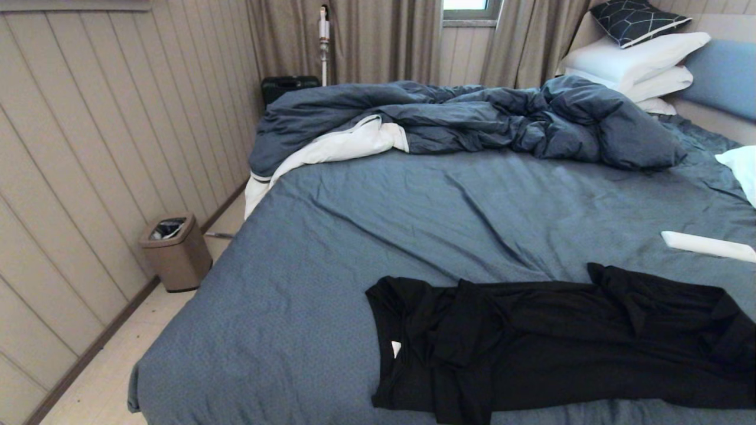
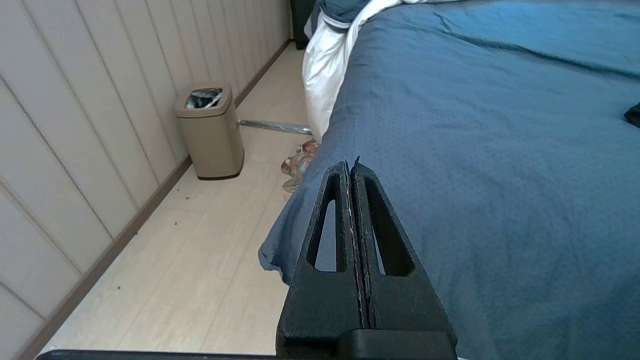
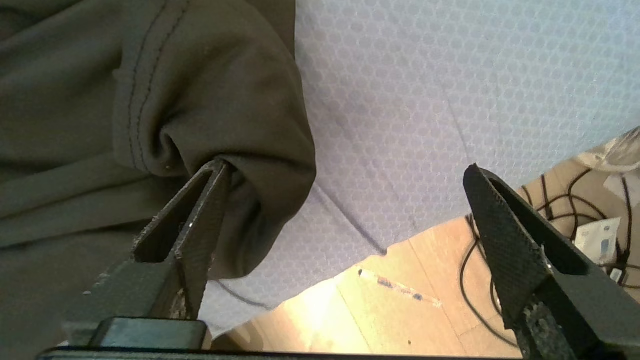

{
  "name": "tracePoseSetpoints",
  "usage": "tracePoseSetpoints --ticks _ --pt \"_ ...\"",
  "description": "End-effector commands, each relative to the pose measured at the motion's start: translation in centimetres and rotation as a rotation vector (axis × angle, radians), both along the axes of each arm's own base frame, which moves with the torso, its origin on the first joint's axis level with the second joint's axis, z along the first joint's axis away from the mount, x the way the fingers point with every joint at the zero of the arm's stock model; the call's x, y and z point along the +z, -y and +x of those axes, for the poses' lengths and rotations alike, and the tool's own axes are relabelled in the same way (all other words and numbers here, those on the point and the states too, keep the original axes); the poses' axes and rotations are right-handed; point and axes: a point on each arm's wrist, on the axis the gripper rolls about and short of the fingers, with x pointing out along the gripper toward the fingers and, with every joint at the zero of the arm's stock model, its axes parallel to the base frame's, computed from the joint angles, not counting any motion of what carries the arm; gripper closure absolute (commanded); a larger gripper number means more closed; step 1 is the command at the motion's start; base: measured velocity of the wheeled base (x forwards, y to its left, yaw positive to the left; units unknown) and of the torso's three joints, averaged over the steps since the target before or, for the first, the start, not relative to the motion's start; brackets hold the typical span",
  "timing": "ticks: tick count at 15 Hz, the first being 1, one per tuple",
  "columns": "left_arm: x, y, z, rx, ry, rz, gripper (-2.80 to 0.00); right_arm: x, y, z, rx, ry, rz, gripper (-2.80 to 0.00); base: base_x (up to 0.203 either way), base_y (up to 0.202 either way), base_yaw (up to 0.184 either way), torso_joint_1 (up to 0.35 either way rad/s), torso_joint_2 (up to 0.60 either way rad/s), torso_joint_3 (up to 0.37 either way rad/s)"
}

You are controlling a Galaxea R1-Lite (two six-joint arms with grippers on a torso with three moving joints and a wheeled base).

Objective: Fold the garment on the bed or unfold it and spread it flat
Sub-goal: Unford the black T-shirt

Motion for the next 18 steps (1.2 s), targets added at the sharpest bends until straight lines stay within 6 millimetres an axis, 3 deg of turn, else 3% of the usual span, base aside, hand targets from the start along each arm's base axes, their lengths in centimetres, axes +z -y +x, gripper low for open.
tracePoseSetpoints --ticks 1,4,7,8,9,14,18 --pt "0.0 0.0 0.0 0.001 0.000 0.000 0.00 0.1 0.0 0.1 0.004 0.003 -0.001 -2.80 0.000 0.000 0.000 0.000 0.00 0.000" --pt "0.0 0.0 0.0 0.001 0.000 0.000 0.00 0.6 -0.2 0.0 0.026 0.035 -0.001 -2.80 0.000 0.000 0.000 0.000 0.00 0.000" --pt "0.0 0.0 0.0 0.001 0.000 0.000 0.00 2.4 -1.2 -0.4 0.063 0.154 0.006 -2.80 0.000 0.000 0.000 0.000 0.00 0.000" --pt "0.0 0.0 0.0 0.001 0.000 0.000 0.00 3.3 -1.5 -0.5 0.060 0.188 0.001 -1.15 0.000 0.000 0.000 0.000 0.00 0.000" --pt "0.0 0.0 0.0 0.001 0.000 0.000 0.00 4.1 -1.9 -0.6 0.063 0.206 -0.003 0.00 0.000 0.000 0.000 0.000 0.00 0.000" --pt "-0.2 0.0 0.0 0.010 -0.020 -0.010 0.00 6.6 -5.3 -0.3 0.187 0.199 0.058 0.00 0.000 0.000 0.000 0.000 0.00 0.000" --pt "-1.7 0.1 -0.1 -0.038 -0.153 -0.209 0.00 8.1 -7.0 1.3 0.241 0.246 0.135 0.00 0.000 0.000 0.000 0.000 0.00 0.000"
